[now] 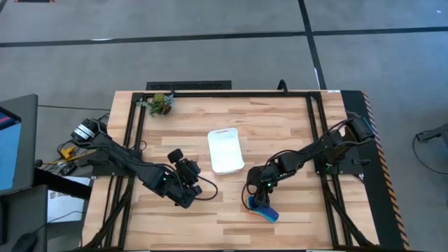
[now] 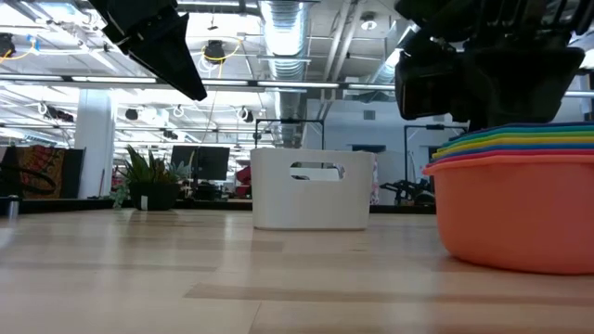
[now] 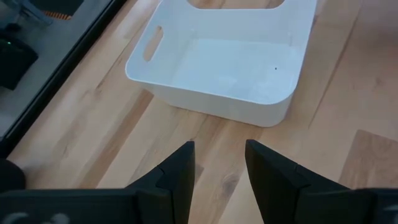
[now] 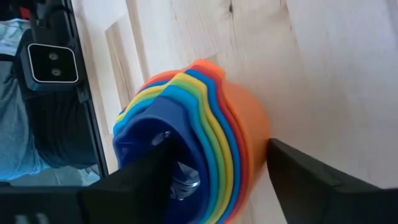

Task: Nest measuring cups in basket
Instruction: Put the nested measuring cups into the white bin

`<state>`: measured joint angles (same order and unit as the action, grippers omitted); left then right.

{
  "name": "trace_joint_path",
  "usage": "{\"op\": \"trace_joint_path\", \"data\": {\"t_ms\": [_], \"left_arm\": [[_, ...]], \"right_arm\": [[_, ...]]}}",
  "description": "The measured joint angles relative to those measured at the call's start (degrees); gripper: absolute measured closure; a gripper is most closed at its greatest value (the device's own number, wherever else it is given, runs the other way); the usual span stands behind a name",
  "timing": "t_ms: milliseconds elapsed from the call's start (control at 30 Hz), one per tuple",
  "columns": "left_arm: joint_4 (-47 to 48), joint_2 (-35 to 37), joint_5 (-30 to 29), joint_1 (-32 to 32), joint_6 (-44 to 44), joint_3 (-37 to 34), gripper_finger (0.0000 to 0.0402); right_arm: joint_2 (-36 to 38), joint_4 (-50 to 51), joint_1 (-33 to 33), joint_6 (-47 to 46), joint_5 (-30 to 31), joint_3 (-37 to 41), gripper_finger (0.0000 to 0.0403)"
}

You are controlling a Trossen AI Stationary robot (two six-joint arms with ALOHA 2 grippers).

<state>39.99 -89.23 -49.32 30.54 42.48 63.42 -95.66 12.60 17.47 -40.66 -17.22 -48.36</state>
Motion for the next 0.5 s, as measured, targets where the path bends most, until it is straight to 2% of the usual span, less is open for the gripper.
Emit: {"op": "trace_joint_path", "data": {"t_ms": [500], "left_arm": [[0.0, 0.0, 0.0, 0.0, 0.0, 0.0, 0.0269]], "right_arm": [[0.0, 0.4, 0.0, -0.8, 0.9, 0.1, 0.026]]}}
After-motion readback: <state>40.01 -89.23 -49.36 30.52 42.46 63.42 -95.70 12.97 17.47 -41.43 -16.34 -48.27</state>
